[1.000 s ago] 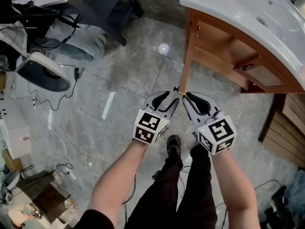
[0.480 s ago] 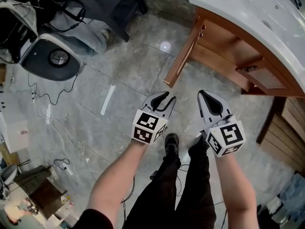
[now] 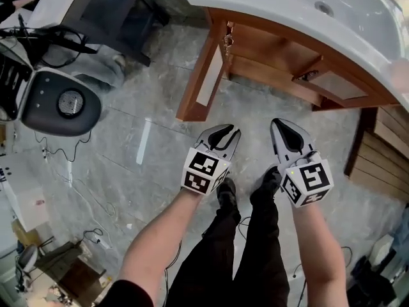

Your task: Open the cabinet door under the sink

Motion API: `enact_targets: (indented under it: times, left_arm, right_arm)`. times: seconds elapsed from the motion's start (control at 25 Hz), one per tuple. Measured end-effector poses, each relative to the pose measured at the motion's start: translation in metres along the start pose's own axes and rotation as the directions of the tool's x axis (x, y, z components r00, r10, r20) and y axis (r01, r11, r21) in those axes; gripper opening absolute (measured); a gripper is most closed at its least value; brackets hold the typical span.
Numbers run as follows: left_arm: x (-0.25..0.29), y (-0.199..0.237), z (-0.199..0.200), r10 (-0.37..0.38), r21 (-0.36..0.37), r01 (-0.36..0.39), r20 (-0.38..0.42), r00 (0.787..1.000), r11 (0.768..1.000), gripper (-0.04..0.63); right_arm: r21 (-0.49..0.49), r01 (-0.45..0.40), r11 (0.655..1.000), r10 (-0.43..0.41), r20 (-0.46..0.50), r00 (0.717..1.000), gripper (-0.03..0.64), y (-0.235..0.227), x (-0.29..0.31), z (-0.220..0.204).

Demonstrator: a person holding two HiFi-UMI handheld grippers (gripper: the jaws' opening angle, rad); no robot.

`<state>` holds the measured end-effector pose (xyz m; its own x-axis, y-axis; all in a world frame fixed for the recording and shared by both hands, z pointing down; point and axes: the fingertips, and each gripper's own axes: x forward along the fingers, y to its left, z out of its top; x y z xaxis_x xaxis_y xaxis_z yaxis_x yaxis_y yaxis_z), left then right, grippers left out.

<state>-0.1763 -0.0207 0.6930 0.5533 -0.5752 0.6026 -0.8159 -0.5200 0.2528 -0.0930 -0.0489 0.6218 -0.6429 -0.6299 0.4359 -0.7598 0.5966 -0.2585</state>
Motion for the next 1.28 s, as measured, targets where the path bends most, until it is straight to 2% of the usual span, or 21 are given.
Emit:
enact_targets:
  times: [0.4, 0.6, 0.88, 1.12, 1.28]
  left_arm:
    - [0.106, -0.027, 0.07, -0.02, 0.015, 0.02, -0.007, 1.0, 1.0, 0.064]
    - [0.141, -0.035, 0.102, -0.024, -0.005, 0.024, 0.025, 0.999, 1.0, 0.058]
    - [0.177, -0.032, 0.136, -0.104, 0.032, 0.103, 0.04, 0.994, 0.994, 0.055]
    - [0.183, -0.007, 0.153, -0.168, 0.097, 0.165, 0.019, 0.986, 0.982, 0.055]
    - [0.184, 0.009, 0.165, -0.188, 0.131, 0.183, 0.02, 0.982, 0.974, 0.055]
  right_arm:
    - [0.093, 0.098, 0.991, -0.096, -0.021, 0.995, 0.032, -0.125, -0.032, -0.004]
    - [0.122, 0.146, 0.982, -0.141, -0.048, 0.989, 0.052, -0.17, -0.03, -0.006]
    - [0.169, 0.194, 0.966, -0.182, -0.082, 0.98, 0.11, -0.2, 0.015, -0.014]
    - [0.264, 0.279, 0.923, -0.274, -0.055, 0.96, 0.118, -0.224, 0.052, -0.014]
    - [0.27, 0.341, 0.901, -0.329, -0.088, 0.94, 0.127, -0.229, 0.07, -0.025]
